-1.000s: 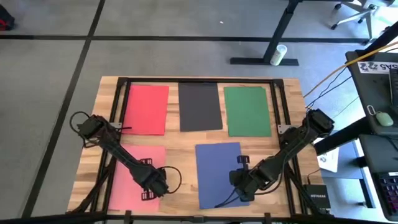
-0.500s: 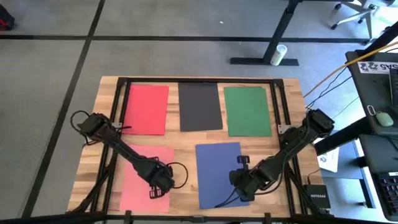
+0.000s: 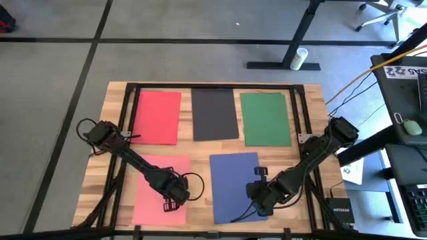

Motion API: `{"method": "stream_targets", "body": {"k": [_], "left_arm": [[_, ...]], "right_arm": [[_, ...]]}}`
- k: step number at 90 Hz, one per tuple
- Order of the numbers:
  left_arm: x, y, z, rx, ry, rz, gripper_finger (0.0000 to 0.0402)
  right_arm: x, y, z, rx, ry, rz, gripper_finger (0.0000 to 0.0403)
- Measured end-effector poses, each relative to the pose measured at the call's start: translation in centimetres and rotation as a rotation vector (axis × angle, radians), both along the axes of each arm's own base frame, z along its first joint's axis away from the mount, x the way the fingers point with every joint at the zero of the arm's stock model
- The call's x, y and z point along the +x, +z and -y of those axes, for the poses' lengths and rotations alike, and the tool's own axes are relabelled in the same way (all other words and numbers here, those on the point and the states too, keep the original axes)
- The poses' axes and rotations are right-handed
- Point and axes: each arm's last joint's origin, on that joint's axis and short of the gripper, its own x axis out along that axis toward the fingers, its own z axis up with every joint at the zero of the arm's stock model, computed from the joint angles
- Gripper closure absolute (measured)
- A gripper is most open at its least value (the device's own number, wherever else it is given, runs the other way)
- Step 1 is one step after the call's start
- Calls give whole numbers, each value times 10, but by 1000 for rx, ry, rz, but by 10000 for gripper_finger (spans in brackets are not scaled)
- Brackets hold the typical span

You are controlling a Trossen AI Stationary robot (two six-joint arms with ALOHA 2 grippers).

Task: Organize paper
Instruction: Adjust the stacked pink papers

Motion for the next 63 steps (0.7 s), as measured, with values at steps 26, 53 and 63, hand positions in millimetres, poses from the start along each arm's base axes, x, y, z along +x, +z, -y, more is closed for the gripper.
{"method": "stream_targets", "body": {"k": [26, 53, 63], "left_arm": [[16, 19, 8, -39, -42, 79, 402], [34, 36, -2, -17, -83, 154, 402], [36, 50, -15, 60, -87, 150, 402]], "right_arm": [[-3, 2, 3, -16, -5, -19, 403], [-16, 21, 18, -118, -58, 8, 403], [-17, 28, 21, -129, -63, 50, 403]]}}
